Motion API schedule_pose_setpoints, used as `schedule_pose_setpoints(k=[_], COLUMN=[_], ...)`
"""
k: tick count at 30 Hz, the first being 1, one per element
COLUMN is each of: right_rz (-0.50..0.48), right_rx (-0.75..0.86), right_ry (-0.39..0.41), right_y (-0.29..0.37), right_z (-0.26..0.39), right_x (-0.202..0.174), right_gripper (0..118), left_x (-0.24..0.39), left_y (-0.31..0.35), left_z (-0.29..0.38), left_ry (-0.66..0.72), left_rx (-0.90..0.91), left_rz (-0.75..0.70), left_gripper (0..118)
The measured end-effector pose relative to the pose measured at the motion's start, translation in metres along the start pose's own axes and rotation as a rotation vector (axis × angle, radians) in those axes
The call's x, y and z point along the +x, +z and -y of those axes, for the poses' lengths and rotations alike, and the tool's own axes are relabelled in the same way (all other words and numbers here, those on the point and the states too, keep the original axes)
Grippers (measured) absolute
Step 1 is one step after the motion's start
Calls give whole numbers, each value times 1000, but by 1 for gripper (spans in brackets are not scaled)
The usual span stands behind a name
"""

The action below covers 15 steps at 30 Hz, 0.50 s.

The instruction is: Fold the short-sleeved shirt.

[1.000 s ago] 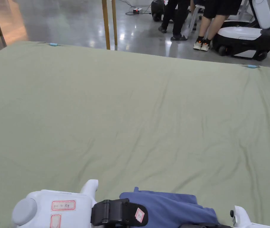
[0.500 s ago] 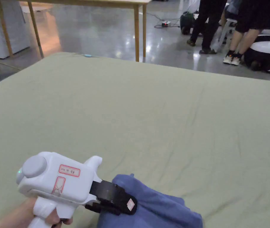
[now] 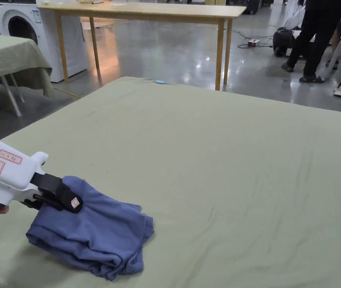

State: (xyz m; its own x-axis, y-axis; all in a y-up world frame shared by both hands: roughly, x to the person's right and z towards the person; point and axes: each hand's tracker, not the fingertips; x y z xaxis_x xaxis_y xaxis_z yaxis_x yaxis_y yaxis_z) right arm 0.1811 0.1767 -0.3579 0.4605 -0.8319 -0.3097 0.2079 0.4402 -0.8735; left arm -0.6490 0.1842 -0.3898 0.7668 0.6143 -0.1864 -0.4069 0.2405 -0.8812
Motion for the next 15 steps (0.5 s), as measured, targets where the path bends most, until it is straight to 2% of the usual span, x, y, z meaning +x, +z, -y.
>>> schedule_pose_setpoints(k=[1, 2, 3, 4, 5, 8, 10, 11, 12, 13, 14, 15], right_rz=[1, 5, 8, 7, 8, 5, -2, 0, 2, 9, 25, 45], right_rx=[-1, -1, 0, -3, -5, -7, 0, 3, 7, 9, 14, 23], right_ry=[0, -3, -4, -3, -1, 9, 12, 20, 32, 47, 71, 103], right_y=[0, 0, 0, 0, 0, 5, 9, 12, 16, 18, 21, 23], right_z=[0, 1, 1, 0, 0, -1, -2, -3, -5, -7, -9, -12], right_x=[0, -1, -1, -2, -3, -3, -4, -5, -5, -7, -10, -14], right_gripper=[1, 1, 1, 1, 1, 1, 1, 1, 1, 1, 1, 1], left_x=[1, 2, 3, 4, 5, 10, 10, 18, 26, 37, 56, 69], left_y=[-4, -6, -7, -6, -3, 19, 40, 46, 53, 60, 63, 64], left_z=[0, 0, -1, -2, -2, 11, 9, 12, 17, 20, 25, 31], left_ry=[-7, -9, -15, -15, -15, 41, 19, -4, -17, -43, -42, -86], left_rx=[-5, -12, -12, -11, 5, 115, 147, 160, 200, 247, 268, 287], left_rz=[4, 2, -16, -48, -83, -121, -161, -197, -250, -272, -319, -304], left_gripper=[24, 30, 59, 95, 118, 116, 115, 113, 102, 80, 41, 0])
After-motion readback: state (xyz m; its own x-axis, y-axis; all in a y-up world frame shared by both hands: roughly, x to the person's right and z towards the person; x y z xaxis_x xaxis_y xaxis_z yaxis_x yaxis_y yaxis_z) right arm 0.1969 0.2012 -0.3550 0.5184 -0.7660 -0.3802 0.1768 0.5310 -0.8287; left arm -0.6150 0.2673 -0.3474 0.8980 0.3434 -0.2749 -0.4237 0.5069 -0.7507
